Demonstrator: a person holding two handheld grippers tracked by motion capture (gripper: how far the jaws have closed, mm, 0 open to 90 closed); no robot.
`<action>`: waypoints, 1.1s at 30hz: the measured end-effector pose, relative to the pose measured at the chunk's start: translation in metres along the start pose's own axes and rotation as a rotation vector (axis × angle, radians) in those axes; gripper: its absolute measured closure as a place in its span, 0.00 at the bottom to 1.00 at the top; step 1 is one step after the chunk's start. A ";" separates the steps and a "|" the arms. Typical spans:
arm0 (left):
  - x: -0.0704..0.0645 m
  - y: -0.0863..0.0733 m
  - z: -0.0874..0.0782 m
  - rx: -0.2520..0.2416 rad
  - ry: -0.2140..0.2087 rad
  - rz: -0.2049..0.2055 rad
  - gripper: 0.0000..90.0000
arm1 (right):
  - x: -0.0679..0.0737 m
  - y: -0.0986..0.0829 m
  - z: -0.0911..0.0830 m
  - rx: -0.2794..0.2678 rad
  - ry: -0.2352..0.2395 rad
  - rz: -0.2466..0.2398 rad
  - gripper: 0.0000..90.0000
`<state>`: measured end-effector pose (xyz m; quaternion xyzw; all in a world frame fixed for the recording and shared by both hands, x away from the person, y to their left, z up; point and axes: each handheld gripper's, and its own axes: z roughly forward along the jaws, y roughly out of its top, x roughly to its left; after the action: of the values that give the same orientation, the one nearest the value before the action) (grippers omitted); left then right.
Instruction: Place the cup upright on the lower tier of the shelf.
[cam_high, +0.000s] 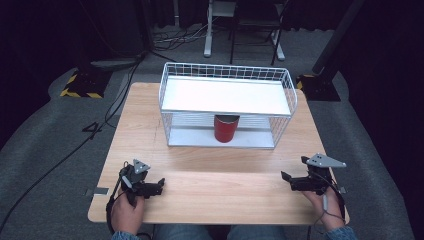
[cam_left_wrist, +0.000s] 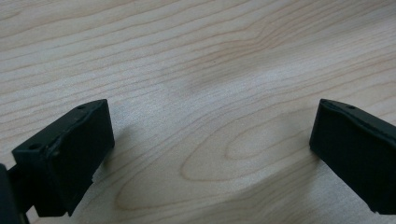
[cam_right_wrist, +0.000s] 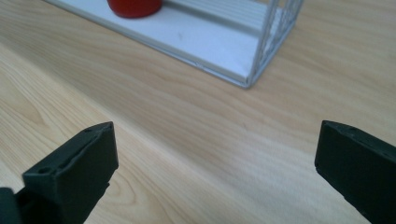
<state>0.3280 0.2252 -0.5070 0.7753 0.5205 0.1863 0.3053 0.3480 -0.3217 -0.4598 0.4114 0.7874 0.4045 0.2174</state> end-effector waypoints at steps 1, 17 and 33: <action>0.000 0.000 0.000 0.001 0.000 0.001 0.00 | -0.001 -0.003 0.000 0.007 -0.002 0.009 0.00; 0.000 0.000 0.000 0.001 0.000 0.001 0.00 | -0.009 -0.039 0.013 0.118 -0.017 0.035 0.00; 0.000 0.000 0.000 0.001 0.000 0.001 0.00 | -0.006 -0.045 0.017 0.156 -0.016 0.013 0.03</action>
<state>0.3280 0.2252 -0.5071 0.7757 0.5201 0.1863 0.3050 0.3415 -0.3335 -0.5063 0.4354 0.8119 0.3401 0.1885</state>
